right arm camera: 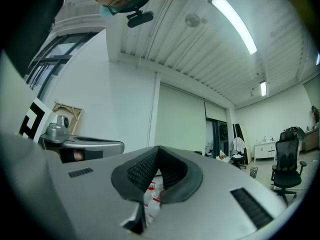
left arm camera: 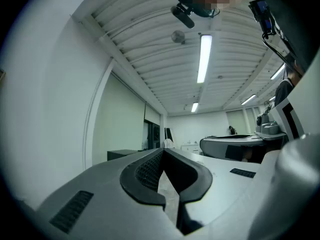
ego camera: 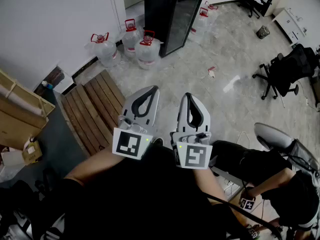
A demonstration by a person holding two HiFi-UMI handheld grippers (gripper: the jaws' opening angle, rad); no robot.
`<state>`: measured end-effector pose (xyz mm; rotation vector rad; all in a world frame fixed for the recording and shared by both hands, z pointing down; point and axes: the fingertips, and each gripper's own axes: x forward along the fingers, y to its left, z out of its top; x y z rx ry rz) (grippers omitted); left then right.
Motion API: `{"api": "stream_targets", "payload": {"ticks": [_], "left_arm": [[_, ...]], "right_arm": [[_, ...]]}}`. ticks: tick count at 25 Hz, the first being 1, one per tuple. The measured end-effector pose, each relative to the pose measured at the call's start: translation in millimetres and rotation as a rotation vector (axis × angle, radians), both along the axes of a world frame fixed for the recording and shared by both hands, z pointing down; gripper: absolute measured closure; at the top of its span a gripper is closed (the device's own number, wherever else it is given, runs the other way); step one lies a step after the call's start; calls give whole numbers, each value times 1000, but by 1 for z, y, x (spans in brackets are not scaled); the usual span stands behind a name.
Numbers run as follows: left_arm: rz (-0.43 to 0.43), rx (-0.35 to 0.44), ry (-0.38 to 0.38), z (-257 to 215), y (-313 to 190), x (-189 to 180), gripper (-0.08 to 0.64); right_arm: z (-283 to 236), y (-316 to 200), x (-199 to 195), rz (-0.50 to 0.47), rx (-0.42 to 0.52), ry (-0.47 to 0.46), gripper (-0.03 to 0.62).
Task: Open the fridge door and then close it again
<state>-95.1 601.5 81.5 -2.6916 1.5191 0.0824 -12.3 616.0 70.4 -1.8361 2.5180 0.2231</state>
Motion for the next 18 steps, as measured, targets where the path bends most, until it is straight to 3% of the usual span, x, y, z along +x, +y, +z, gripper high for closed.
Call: {"api": "stream_targets", "payload": {"ticks": [10,15,18], "left_arm": [[-59,-28,3,12,-15,22,552],[-76,-19,-13,14,-38,26,552],[-77,-11,-15,16,-59,32,554]], "right_arm": [[10,-11,45,4,-17,-26,577],[5,-31,69,12,3,-142,577],[9,-49,78,17,3,-148,577]]}}
